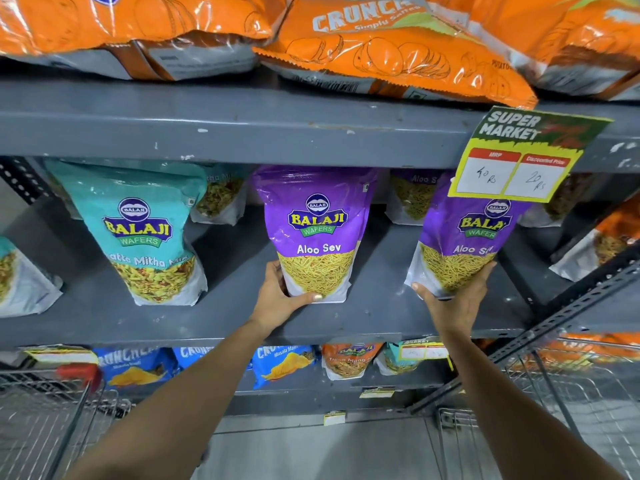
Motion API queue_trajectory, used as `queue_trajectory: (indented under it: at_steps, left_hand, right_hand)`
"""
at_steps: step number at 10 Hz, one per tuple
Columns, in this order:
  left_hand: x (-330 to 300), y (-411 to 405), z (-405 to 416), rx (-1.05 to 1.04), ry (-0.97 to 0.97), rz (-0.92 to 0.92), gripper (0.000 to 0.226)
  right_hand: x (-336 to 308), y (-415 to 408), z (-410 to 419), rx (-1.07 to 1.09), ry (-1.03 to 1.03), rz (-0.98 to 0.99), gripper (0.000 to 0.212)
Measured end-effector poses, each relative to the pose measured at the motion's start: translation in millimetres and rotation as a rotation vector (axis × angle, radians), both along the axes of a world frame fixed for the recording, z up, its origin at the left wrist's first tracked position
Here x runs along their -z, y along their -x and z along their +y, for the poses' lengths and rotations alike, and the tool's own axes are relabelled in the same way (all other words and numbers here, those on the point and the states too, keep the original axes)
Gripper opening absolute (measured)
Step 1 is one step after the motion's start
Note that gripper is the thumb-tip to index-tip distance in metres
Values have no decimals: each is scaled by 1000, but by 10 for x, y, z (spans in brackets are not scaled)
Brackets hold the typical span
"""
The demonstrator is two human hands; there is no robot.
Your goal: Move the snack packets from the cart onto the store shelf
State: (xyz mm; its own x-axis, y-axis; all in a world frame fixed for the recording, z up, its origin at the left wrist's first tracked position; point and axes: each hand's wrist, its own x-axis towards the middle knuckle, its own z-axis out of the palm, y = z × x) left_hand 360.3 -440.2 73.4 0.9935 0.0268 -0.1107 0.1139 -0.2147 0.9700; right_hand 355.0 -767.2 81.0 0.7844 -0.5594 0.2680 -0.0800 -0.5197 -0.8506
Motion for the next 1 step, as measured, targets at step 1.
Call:
queue_trajectory:
  at_steps: [1]
  left_hand:
    - [4,101,7,-30,25,-39,110]
  right_hand:
    - [-69,121,92,18,-37,-54,144]
